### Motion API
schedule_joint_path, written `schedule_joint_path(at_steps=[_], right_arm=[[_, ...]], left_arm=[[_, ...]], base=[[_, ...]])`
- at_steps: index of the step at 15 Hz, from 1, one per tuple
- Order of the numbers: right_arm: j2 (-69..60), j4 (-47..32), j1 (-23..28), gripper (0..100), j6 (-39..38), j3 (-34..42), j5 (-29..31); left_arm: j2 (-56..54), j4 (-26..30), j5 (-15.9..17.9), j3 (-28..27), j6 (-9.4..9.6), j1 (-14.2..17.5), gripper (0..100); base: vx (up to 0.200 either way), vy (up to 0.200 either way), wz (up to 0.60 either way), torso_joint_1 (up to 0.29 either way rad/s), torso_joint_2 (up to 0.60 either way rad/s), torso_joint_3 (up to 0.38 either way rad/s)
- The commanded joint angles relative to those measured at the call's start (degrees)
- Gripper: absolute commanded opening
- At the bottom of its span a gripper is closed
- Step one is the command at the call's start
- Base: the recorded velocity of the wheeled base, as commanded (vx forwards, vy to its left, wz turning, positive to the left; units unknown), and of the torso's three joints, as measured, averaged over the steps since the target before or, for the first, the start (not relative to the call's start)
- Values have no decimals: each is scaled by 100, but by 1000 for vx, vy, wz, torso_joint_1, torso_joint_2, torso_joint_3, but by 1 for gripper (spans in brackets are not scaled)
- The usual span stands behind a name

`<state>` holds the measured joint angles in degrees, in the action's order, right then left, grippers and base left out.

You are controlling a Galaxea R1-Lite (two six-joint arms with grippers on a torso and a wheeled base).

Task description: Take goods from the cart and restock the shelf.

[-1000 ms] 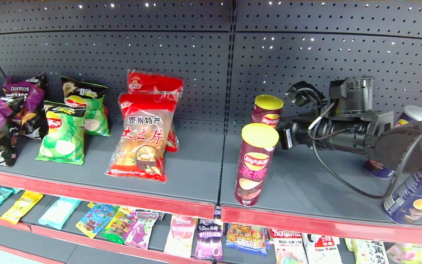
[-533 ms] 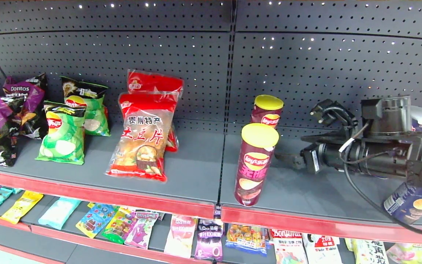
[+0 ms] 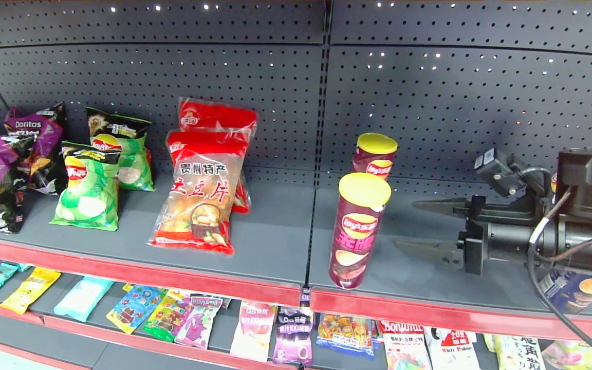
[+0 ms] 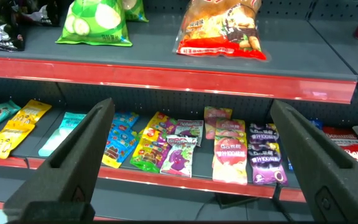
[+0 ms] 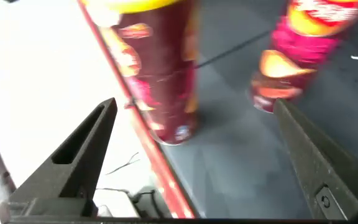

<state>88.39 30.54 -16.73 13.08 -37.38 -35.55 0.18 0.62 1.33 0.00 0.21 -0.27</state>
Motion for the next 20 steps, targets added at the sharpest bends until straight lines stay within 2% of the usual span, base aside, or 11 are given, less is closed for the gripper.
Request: schedule_joint_path(at_steps=[1, 11, 20], right_arm=[[257, 181, -112, 100, 2, -103, -163], [372, 233, -384, 100, 54, -121, -699], [1083, 233, -595, 100, 107, -798, -963]], left_arm=[[8, -1, -1, 0, -3, 0, 100], [8, -1, -1, 0, 6, 0, 100], [8, -1, -1, 0, -3, 0, 100]], base=[[0, 0, 0, 0, 0, 0], [0, 0, 0, 0, 0, 0], [0, 0, 0, 0, 0, 0]])
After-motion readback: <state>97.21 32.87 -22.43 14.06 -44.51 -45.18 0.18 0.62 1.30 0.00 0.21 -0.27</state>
